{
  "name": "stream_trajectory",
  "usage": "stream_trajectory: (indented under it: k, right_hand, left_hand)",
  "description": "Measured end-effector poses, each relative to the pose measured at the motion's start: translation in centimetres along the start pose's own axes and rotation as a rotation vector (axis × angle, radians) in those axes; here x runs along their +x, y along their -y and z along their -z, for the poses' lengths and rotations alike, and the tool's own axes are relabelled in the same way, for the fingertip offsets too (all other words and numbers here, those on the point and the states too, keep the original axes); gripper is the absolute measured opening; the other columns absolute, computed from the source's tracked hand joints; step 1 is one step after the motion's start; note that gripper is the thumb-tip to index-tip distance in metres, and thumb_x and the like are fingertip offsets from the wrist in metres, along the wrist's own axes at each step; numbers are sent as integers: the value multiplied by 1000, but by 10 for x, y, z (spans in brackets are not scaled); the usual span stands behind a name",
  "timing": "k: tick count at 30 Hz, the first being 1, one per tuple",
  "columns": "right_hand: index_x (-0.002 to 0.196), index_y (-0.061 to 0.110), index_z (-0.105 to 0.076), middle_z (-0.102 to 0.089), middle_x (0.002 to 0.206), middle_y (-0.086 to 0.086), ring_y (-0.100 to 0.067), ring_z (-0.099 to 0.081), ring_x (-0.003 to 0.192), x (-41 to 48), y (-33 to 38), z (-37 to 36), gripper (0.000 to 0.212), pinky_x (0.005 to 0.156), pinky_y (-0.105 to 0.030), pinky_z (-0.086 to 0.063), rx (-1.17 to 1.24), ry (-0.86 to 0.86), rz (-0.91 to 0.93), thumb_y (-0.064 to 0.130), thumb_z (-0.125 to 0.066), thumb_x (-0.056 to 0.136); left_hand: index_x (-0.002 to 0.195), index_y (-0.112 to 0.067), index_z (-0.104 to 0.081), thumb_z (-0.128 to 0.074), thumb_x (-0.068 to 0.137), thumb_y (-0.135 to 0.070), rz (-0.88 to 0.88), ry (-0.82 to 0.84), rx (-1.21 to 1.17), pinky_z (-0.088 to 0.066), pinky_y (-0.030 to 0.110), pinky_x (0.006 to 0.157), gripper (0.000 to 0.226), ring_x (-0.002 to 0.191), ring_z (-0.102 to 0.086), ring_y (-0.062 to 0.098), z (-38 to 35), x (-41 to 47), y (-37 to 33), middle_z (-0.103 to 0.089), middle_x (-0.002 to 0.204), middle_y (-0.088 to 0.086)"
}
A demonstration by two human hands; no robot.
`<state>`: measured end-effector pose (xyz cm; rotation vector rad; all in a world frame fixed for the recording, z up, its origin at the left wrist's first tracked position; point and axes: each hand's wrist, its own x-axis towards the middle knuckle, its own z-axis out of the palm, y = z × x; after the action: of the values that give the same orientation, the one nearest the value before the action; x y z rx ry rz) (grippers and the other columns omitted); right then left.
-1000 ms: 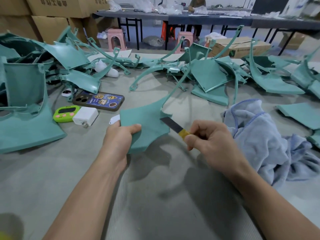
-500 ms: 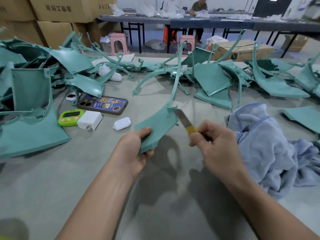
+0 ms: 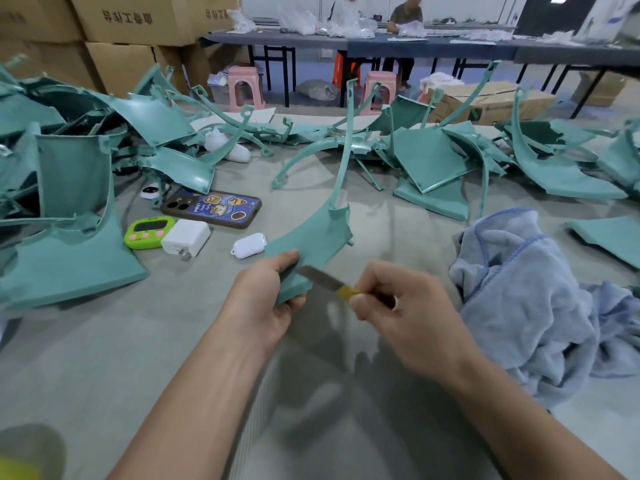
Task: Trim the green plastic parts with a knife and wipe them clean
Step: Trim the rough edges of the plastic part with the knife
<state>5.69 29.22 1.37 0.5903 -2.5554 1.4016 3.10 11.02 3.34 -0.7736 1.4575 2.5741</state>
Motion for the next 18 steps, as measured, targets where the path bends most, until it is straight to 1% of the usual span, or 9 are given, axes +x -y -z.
stream_trajectory:
  k: [1,3,5,7,9,11,13,15,18]
  right_hand:
    - [74,22,-59,-58,61,-2,-12,-43,52,2,-2,-2,18,51,-24,-36,-52,-6,-23,26,-71,87]
    - [73,21,-61,-58,59,1,-5,-41,49,7,-4,3,21,47,-19,-32,-59,-146,-113,22,-73,90]
    - [71,20,-62,-57,57,3,-5,-41,48,8,-5,11,23,46,-18,-30,-6,-310,-149,19,-73,91]
    - [71,19,-62,-62,62,1,-11,-43,51,7,-3,16,24,48,-24,-35,108,-394,-119,15,-70,94]
    - [75,15,-62,-69,71,-4,-22,-51,61,8,2,13,22,60,-31,-45,353,-383,-146,8,-67,96]
    - [76,13,-64,-71,79,-3,-11,-58,69,10,10,7,16,79,-30,-55,743,-269,-274,8,-69,90]
    - [74,13,-68,-70,83,-5,-12,-64,78,11,13,5,5,93,-41,-56,1030,-147,-392,15,-71,78]
    - [71,13,-71,-71,83,-9,-18,-65,77,13,11,6,4,89,-42,-55,1064,-135,-445,15,-70,74]
    - [72,11,-68,-65,74,-7,-16,-57,70,17,2,14,16,76,-33,-47,898,-256,-446,1,-70,83]
  left_hand:
    - [79,-10,-56,-56,98,-6,34,31,-22,-28,15,31,19,30,-42,9,1,0,1,-51,45,0]
    - [84,-9,-55,-53,98,-9,121,114,-73,-28,16,31,14,32,-37,9,3,-1,1,-46,52,2]
    - [88,-8,-56,-53,98,-10,156,151,-113,-29,17,31,11,34,-36,10,5,-1,0,-45,56,4]
    - [87,-8,-58,-55,98,-9,112,127,-108,-30,17,32,11,35,-40,10,5,0,-2,-50,57,4]
    - [89,-10,-62,-56,98,-8,-3,94,-44,-37,16,36,11,39,-53,11,2,-1,-1,-63,60,2]
    - [100,-14,-67,-55,100,-8,-136,113,53,-50,21,44,13,58,-69,13,-1,-1,4,-76,79,0]
    - [110,-15,-68,-54,100,-7,-232,173,191,-60,32,60,18,82,-75,20,-1,0,11,-79,99,3]
    - [114,-15,-68,-56,98,-5,-210,268,299,-62,36,67,22,90,-76,24,0,-2,14,-78,106,5]
    - [114,-18,-70,-58,91,-1,-96,397,373,-62,35,71,31,92,-75,25,3,-4,15,-77,109,6]
